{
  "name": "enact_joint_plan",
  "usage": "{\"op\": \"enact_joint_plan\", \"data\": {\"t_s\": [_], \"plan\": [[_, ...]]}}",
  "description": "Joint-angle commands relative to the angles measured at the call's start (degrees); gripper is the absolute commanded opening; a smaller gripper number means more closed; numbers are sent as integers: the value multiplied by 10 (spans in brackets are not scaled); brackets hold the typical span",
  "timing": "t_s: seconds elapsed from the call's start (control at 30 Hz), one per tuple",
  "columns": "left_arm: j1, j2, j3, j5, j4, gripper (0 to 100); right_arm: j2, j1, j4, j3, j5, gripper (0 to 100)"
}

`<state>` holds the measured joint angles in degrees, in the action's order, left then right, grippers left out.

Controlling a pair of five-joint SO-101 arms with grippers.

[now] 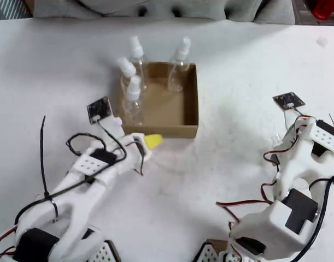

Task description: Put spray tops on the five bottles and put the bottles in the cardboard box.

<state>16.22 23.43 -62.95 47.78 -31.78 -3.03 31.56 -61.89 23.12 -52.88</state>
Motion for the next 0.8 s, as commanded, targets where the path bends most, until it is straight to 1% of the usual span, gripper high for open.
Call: {"op": "enact_joint_plan", "data": {"t_s": [0.0, 0.13, 0.4, 0.5, 0.67, 0.77], "plan": [[22, 17, 1, 9, 14, 339, 29, -6, 5, -26, -5, 16], [31, 11, 1, 18, 14, 339, 29, -6, 3, -28, -5, 16], [26, -73, 33, 28, 15, 339, 29, -6, 5, -28, -5, 16], [25, -72, 33, 29, 16, 339, 29, -6, 5, -27, -4, 16], [1, -74, 42, 40, 16, 339, 29, -12, 5, -25, -5, 16], [4, -75, 44, 40, 14, 339, 29, -19, 4, -26, -2, 16]]}}
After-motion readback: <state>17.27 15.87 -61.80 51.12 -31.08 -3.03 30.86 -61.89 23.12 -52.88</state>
